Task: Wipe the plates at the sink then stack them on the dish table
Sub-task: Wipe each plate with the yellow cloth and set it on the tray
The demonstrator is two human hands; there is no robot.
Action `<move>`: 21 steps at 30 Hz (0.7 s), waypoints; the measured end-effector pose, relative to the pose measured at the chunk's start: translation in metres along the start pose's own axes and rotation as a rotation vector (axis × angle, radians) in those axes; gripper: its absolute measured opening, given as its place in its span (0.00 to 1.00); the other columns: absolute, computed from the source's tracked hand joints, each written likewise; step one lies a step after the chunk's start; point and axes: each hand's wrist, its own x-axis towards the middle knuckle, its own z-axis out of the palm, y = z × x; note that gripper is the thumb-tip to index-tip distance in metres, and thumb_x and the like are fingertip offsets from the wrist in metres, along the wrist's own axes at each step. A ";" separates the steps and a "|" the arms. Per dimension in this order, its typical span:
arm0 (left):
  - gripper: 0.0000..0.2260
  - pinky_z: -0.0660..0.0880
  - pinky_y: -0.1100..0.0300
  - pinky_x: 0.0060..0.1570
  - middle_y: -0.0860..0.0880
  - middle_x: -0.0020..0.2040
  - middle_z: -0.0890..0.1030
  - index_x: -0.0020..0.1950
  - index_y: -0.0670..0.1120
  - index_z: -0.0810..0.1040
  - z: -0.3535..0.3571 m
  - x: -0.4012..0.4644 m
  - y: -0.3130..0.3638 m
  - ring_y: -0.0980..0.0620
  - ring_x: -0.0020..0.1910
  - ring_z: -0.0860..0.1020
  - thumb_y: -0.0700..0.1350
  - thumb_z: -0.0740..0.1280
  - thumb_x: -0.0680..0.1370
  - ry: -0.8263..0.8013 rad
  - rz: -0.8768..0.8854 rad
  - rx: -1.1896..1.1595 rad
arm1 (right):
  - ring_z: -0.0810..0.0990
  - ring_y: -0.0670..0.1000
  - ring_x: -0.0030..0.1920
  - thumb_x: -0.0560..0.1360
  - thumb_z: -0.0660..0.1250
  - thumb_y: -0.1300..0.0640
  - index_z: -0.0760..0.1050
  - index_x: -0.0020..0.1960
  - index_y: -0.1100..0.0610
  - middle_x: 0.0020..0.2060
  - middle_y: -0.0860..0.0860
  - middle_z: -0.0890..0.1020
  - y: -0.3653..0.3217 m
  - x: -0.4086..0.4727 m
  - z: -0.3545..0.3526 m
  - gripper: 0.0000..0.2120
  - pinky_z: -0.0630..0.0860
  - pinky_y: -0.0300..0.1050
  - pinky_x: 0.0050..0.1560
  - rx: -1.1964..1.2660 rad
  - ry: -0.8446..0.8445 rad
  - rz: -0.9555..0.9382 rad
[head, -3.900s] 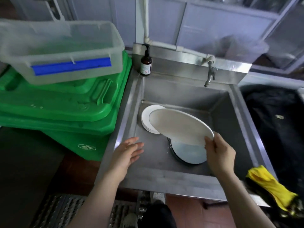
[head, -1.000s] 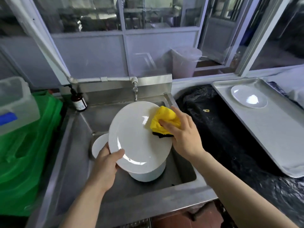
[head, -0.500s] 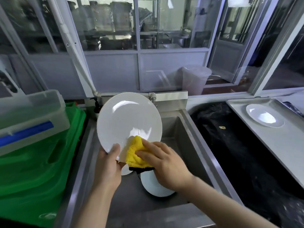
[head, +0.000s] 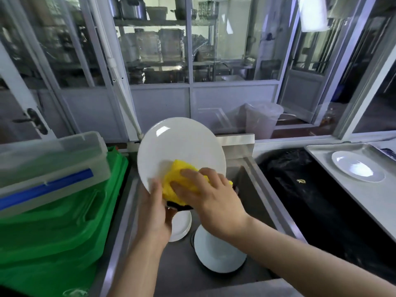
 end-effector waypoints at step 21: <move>0.09 0.76 0.69 0.42 0.60 0.52 0.83 0.60 0.54 0.77 0.000 -0.018 0.010 0.62 0.51 0.81 0.46 0.62 0.81 0.089 0.211 0.469 | 0.68 0.60 0.60 0.66 0.63 0.67 0.64 0.73 0.49 0.65 0.56 0.66 0.049 0.045 0.018 0.36 0.70 0.52 0.61 0.351 -0.011 0.520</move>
